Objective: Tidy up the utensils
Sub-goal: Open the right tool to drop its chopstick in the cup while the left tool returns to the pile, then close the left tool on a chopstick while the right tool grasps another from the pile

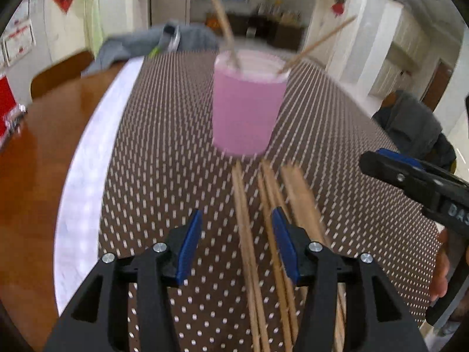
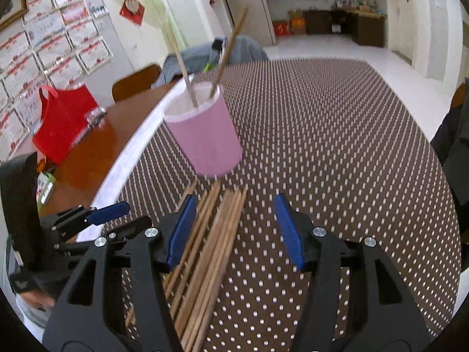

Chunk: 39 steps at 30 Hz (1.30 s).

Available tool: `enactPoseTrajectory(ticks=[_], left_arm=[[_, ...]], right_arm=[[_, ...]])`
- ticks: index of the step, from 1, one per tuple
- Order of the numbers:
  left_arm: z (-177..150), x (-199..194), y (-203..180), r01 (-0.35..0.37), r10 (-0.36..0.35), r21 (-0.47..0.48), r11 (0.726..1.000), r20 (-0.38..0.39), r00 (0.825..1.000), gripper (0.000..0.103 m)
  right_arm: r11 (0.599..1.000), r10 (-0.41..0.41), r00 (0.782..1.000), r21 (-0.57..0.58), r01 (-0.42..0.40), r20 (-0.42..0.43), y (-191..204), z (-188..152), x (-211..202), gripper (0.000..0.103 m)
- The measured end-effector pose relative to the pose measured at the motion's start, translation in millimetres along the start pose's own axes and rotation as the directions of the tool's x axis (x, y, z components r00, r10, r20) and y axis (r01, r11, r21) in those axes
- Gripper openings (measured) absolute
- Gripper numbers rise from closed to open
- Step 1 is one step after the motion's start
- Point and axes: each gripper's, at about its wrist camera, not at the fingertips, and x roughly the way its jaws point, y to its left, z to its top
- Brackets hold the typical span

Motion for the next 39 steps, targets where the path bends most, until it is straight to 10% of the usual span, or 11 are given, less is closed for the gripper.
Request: enactPoseTrajectory(ticks=[12, 39], left_arm=[[-19.1, 27.6, 12.9, 0.016, -0.020, -0.024, 1.000, -0.167, 0.986, 0.049], [-11.1, 31.2, 10.4, -0.040, 0.040, 0.007, 0.999, -0.172, 0.984, 0.045]], right_arm=[[1.000, -0.004, 0.989, -0.011, 0.003, -0.151, -6.5, -24.4, 28.9, 0.056], [0.995, -0.077, 0.961, -0.079, 0.058, -0.264, -1.0, -25.3, 59.4, 0.056]])
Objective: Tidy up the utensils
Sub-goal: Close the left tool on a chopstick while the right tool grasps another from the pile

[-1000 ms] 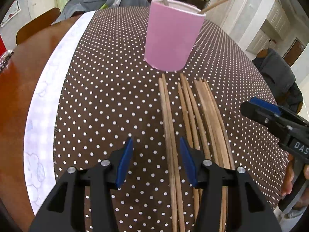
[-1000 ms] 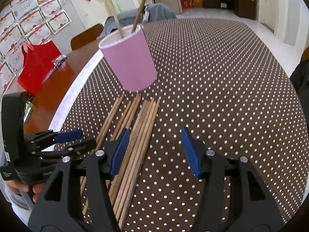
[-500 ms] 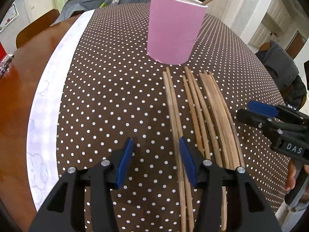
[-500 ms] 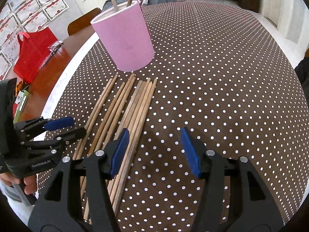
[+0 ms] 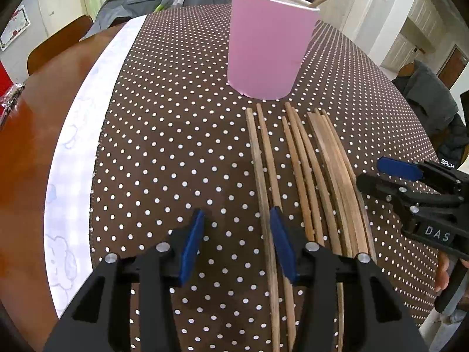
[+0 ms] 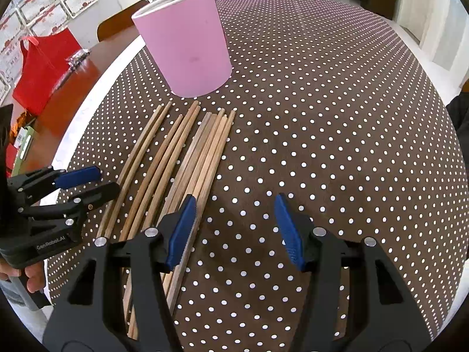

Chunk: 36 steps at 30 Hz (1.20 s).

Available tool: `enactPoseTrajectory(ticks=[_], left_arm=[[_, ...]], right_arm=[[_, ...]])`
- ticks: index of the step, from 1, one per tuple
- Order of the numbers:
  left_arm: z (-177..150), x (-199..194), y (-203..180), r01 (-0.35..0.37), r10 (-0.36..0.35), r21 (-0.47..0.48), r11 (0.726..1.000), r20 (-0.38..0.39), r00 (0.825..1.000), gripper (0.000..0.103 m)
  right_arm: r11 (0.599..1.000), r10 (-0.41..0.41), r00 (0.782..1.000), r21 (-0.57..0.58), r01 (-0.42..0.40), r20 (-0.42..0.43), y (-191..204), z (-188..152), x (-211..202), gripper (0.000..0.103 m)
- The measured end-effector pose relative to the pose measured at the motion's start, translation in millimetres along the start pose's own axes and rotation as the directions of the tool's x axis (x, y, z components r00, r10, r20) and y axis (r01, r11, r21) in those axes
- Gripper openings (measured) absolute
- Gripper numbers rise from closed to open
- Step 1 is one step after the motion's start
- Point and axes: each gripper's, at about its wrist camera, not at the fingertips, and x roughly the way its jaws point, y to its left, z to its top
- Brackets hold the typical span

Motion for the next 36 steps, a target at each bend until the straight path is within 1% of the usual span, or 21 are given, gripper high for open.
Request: enactPoseTrajectory(ticks=[1, 2, 3, 4, 6, 9, 13, 18, 21, 22, 23, 25, 29, 31, 34, 36], left_arm=[[0.4, 0.2, -1.5, 0.000, 0.000, 0.002, 1.000, 0.000, 1.000, 0.043], [1.3, 1.0, -3.4, -0.018, 0.018, 0.006, 1.000, -0.002, 1.000, 0.036], [1.3, 1.8, -5.4, -0.062, 0.062, 0.019, 0.998, 0.003, 0.998, 0.026], [1.8, 2.9, -7.5, -0.089, 0.088, 0.028, 0.996, 0.009, 0.996, 0.025], [4.0, 3.9, -9.2, -0.087, 0.087, 0.014, 0.996, 0.007, 0.996, 0.025], [6.4, 5.9, -9.9, -0.090, 0.090, 0.018, 0.996, 0.009, 0.996, 0.025], [10.9, 8.3, -11.7, -0.087, 0.087, 0.012, 0.996, 0.003, 0.996, 0.025], [14.9, 9.9, -10.6, -0.097, 0.097, 0.001, 0.995, 0.004, 0.995, 0.024], [16.9, 11.3, -11.7, -0.099, 0.099, -0.009, 0.995, 0.007, 0.995, 0.021], [18.0, 11.8, -12.5, -0.098, 0.098, -0.015, 0.995, 0.007, 0.995, 0.018], [17.5, 11.8, -12.4, -0.097, 0.097, -0.017, 0.995, 0.008, 0.995, 0.012], [17.9, 12.0, -11.0, -0.086, 0.087, -0.032, 0.996, 0.008, 0.996, 0.008], [15.9, 11.0, -7.8, -0.075, 0.075, -0.040, 0.996, 0.012, 0.997, 0.007], [14.5, 10.3, -5.6, -0.065, 0.065, -0.043, 0.997, 0.011, 0.998, 0.007], [14.8, 10.0, -4.0, -0.057, 0.058, -0.050, 0.997, 0.010, 0.998, 0.007], [14.1, 10.7, -3.7, -0.061, 0.061, -0.049, 0.997, 0.011, 0.998, 0.007]], right_arm=[[1.000, -0.009, 1.000, -0.007, 0.009, -0.003, 1.6, 0.5, 0.7, 0.056], [1.000, -0.016, 1.000, -0.012, 0.016, -0.005, 3.6, 1.2, 1.6, 0.056], [0.999, -0.027, 1.000, -0.020, 0.027, -0.008, 6.7, 2.0, 2.6, 0.055], [0.999, -0.036, 0.999, -0.024, 0.036, -0.010, 9.8, 2.8, 3.6, 0.055], [0.998, -0.049, 0.999, -0.034, 0.049, -0.010, 15.7, 3.7, 5.9, 0.055], [0.997, -0.064, 0.998, -0.052, 0.063, -0.014, 25.7, 5.2, 9.3, 0.055], [0.993, -0.082, 0.996, -0.087, 0.079, -0.036, 32.0, 4.1, 9.1, 0.055], [0.990, -0.104, 0.993, -0.104, 0.098, -0.055, 39.4, 3.0, 12.1, 0.055], [0.984, -0.130, 0.990, -0.130, 0.122, -0.060, 47.0, 5.3, 13.3, 0.055], [0.983, -0.136, 0.989, -0.135, 0.126, -0.065, 50.2, 7.0, 14.8, 0.055], [0.981, -0.144, 0.987, -0.143, 0.133, -0.067, 54.4, 8.7, 17.0, 0.055], [0.976, -0.162, 0.984, -0.156, 0.150, -0.070, 64.8, 11.7, 19.6, 0.055], [0.969, -0.184, 0.979, -0.184, 0.166, -0.084, 77.8, 13.9, 22.4, 0.055], [0.968, -0.185, 0.976, -0.193, 0.160, -0.118, 77.8, 11.8, 25.1, 0.053], [0.973, -0.168, 0.977, -0.179, 0.143, -0.133, 76.4, 9.0, 27.4, 0.053], [0.973, -0.165, 0.978, -0.181, 0.140, -0.127, 80.3, 9.3, 28.9, 0.049]])
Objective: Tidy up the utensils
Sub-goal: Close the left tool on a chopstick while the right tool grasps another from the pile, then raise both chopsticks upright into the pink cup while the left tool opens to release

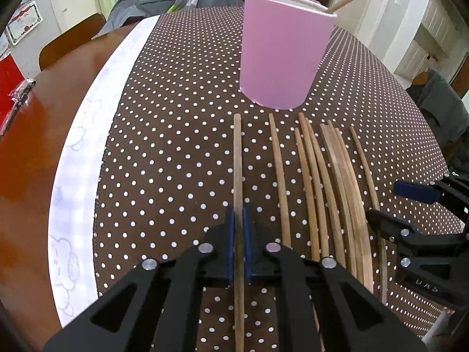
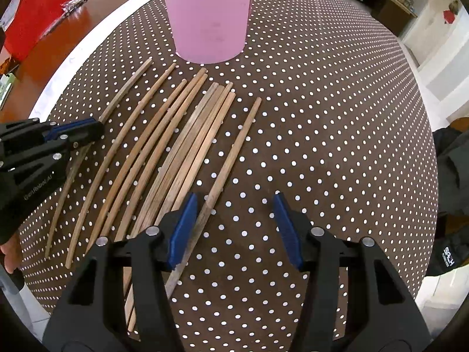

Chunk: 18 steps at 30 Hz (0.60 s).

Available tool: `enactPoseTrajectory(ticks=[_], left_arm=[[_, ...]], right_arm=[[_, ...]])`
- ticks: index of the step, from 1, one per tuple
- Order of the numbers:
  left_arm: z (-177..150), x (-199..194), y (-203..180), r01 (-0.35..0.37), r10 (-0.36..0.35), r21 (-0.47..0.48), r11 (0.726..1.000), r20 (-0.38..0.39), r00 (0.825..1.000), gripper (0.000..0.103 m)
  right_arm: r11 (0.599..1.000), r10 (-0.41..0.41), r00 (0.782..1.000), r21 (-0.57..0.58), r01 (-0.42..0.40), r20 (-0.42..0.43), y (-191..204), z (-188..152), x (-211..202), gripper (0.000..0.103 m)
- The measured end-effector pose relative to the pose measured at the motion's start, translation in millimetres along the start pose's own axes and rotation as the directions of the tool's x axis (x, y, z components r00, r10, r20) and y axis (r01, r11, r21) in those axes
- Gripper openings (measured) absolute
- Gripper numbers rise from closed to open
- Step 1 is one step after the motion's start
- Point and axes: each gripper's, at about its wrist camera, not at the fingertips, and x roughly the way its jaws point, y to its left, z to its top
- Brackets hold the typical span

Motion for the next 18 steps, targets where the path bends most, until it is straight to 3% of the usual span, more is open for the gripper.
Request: enactPoseTrajectory(ticks=[2, 4, 7, 11, 18], left_arm=[[0.0, 0.7, 0.7, -0.003, 0.003, 0.000, 1.000, 0.002, 1.000, 0.007], [-1.4, 0.6, 1.5, 0.007, -0.007, -0.004, 1.000, 0.003, 1.000, 0.006], [-3.8, -0.4, 2.7, 0.048, -0.048, -0.016, 0.999, 0.003, 0.999, 0.006], [-5.9, -4.4, -0.3, 0.079, -0.079, -0.020, 0.997, 0.026, 0.997, 0.006], [-7.6, -27.3, -13.8, 0.127, -0.127, 0.007, 0.992, 0.107, 0.986, 0.006]], right_arm=[[1.000, 0.015, 1.000, -0.009, -0.015, 0.001, 0.9, 0.5, 0.3, 0.035], [1.000, 0.016, 1.000, -0.009, -0.016, 0.004, -0.7, 2.1, 0.6, 0.031], [1.000, 0.024, 1.000, 0.007, -0.024, 0.009, -6.8, 6.6, 0.6, 0.015], [0.995, 0.080, 0.996, 0.050, -0.082, 0.030, -24.3, 6.4, 1.1, 0.007], [0.982, 0.147, 0.983, 0.104, -0.158, 0.109, -58.1, -4.4, -1.6, 0.006]])
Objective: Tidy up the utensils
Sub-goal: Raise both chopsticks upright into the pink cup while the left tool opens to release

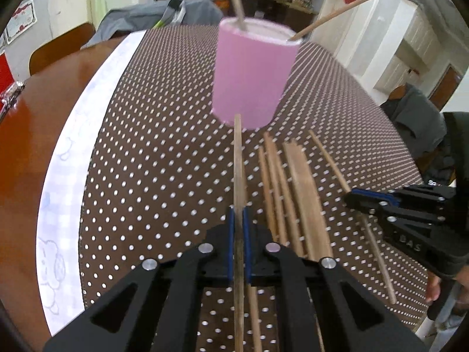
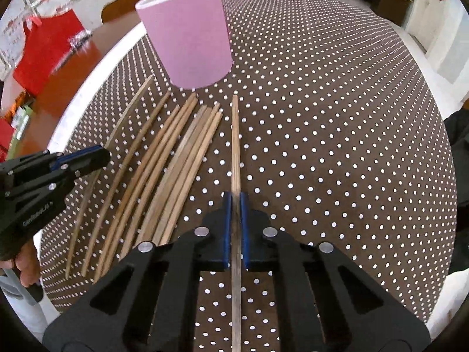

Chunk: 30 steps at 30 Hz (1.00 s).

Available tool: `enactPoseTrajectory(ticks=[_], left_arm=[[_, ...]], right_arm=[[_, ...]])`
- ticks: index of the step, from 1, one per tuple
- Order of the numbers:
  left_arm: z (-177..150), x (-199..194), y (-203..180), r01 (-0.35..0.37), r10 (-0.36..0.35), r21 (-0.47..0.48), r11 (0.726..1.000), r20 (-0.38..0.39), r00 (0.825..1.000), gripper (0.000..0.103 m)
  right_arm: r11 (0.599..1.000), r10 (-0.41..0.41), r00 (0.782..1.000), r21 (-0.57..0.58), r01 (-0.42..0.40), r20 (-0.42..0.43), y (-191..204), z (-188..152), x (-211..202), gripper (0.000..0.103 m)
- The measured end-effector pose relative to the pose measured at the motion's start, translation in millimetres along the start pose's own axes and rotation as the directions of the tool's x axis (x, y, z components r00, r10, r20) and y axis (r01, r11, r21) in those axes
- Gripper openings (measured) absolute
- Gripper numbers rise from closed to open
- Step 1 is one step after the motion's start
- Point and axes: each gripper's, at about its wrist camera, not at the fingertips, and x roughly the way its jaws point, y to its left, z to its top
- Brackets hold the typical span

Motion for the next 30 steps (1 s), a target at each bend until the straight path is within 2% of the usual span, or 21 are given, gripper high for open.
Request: enactPoseTrajectory(ticks=[6, 9, 12, 15, 21, 24, 25, 30], left_arm=[[-1.9, -30.4, -16.6, 0.072, -0.079, 0.061, 0.996, 0.120, 0.990, 0.006], [-2.0, -47.8, -26.1, 0.102, -0.120, 0.102, 0.990, 0.196, 0.973, 0.006], [0.9, -64.3, -33.9, 0.130, -0.161, 0.129, 0.983, 0.274, 0.948, 0.006], [6.2, -80.9, -41.1, 0.150, -0.199, 0.159, 0.976, 0.358, 0.912, 0.006], [27.6, -108.5, -48.9, 0.158, -0.228, 0.178, 0.971, 0.509, 0.830, 0.006], [41.6, -117.3, -50.6, 0.141, -0.212, 0.168, 0.976, 0.570, 0.794, 0.006], [47.8, -120.1, -50.0, 0.145, -0.214, 0.162, 0.976, 0.596, 0.774, 0.006], [67.8, -128.6, -43.0, 0.167, -0.207, 0.126, 0.978, 0.685, 0.699, 0.006]], right_arm=[[0.996, 0.088, 0.989, 0.016, -0.090, 0.120, -11.6, -8.8, -33.9, 0.006], [0.991, 0.124, 0.972, 0.015, -0.130, 0.201, -11.7, -16.4, -56.7, 0.006], [0.986, 0.156, 0.945, 0.007, -0.164, 0.287, -12.7, -19.2, -82.5, 0.006], [0.983, 0.174, 0.910, -0.011, -0.183, 0.377, -8.4, -17.6, -107.9, 0.006], [0.977, 0.199, 0.812, -0.049, -0.207, 0.549, -3.4, -3.8, -156.1, 0.006], [0.977, 0.201, 0.764, -0.066, -0.204, 0.613, 0.8, 7.6, -164.4, 0.006], [0.977, 0.198, 0.746, -0.069, -0.200, 0.635, 2.1, 11.6, -166.8, 0.006], [0.978, 0.195, 0.667, -0.087, -0.192, 0.719, 7.8, 35.5, -172.5, 0.007]])
